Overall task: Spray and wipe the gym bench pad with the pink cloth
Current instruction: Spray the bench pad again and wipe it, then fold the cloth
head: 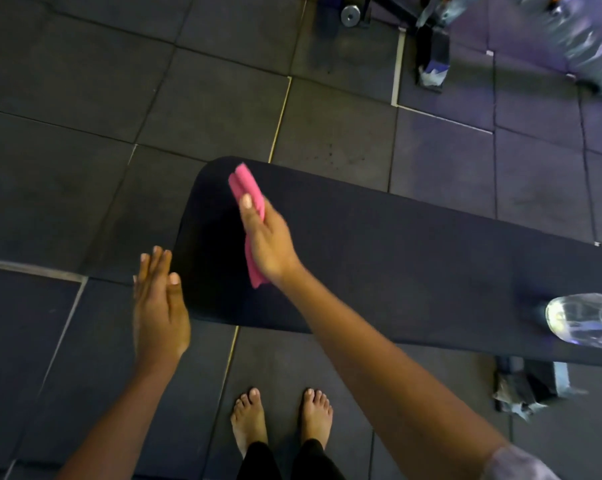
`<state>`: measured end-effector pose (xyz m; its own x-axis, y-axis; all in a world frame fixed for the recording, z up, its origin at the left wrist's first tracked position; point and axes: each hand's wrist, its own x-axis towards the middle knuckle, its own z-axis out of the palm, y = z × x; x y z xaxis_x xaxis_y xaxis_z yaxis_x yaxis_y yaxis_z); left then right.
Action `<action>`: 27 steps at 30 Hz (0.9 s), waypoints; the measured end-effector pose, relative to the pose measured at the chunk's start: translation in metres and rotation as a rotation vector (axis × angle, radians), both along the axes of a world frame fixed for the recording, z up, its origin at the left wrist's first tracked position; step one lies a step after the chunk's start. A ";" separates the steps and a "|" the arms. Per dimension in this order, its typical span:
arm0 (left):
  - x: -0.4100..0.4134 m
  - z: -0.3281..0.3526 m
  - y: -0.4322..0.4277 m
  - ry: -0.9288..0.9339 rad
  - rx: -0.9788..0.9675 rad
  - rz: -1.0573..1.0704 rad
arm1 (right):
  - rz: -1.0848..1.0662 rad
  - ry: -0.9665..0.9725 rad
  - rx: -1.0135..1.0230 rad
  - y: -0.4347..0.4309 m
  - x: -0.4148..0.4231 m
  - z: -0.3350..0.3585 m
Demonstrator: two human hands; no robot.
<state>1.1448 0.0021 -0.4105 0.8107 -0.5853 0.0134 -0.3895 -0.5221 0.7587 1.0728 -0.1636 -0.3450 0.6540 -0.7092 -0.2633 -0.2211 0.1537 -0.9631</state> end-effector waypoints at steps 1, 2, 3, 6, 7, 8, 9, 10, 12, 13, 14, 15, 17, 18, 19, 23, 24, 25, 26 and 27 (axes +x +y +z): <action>0.001 -0.002 0.001 0.005 0.001 -0.004 | 0.009 0.003 -0.048 -0.008 0.007 0.004; 0.003 -0.004 0.003 0.012 0.007 -0.011 | 0.049 0.028 -0.141 -0.015 0.012 0.006; 0.004 -0.008 0.006 0.019 0.021 -0.024 | 0.125 0.084 -0.260 -0.018 0.017 0.003; 0.008 -0.021 0.017 0.026 0.082 -0.101 | 0.519 0.379 -0.628 -0.012 0.025 -0.026; 0.009 -0.024 0.021 0.040 0.094 -0.121 | 0.649 0.491 -0.725 -0.006 0.024 -0.039; 0.010 -0.026 0.024 0.059 0.101 -0.131 | 0.747 0.573 -0.801 0.002 0.020 -0.051; 0.009 -0.027 0.028 0.074 0.104 -0.135 | 0.794 0.612 -0.860 0.009 0.015 -0.060; 0.009 -0.028 0.031 0.083 0.103 -0.132 | 0.793 0.613 -0.897 0.015 0.010 -0.068; 0.007 -0.026 0.038 0.104 0.093 -0.119 | 0.759 0.560 -0.936 0.026 0.001 -0.075; 0.005 -0.025 0.041 0.117 0.085 -0.121 | 0.764 0.530 -0.959 0.031 -0.005 -0.077; 0.004 -0.024 0.044 0.126 0.076 -0.131 | 0.781 0.503 -0.985 0.036 -0.012 -0.078; 0.003 -0.023 0.047 0.126 0.068 -0.144 | 0.807 0.477 -1.010 0.041 -0.021 -0.079; 0.000 -0.019 0.050 0.101 0.071 -0.167 | 0.868 0.442 -1.047 0.047 -0.040 -0.079; -0.002 -0.017 0.050 0.085 0.080 -0.176 | 0.893 0.428 -1.061 0.049 -0.051 -0.080; -0.005 -0.015 0.050 0.073 0.088 -0.186 | 0.910 0.409 -1.065 0.051 -0.061 -0.081; -0.026 -0.011 0.044 0.065 0.113 -0.279 | 0.956 0.383 -1.039 0.058 -0.114 -0.083; -0.033 -0.009 0.040 0.070 0.116 -0.305 | 0.962 0.377 -1.017 0.060 -0.128 -0.082; -0.041 -0.006 0.034 0.076 0.119 -0.332 | 0.971 0.370 -1.006 0.061 -0.145 -0.081; -0.050 -0.003 0.028 0.079 0.119 -0.362 | 0.969 0.359 -0.995 0.062 -0.164 -0.080; -0.059 0.001 0.021 0.077 0.116 -0.397 | 0.958 0.366 -0.993 0.062 -0.185 -0.078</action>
<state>1.0854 0.0229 -0.4093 0.5179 -0.8466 -0.1222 -0.5223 -0.4262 0.7386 0.8874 -0.1017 -0.4225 0.9827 -0.0268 -0.1835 -0.1077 -0.8878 -0.4474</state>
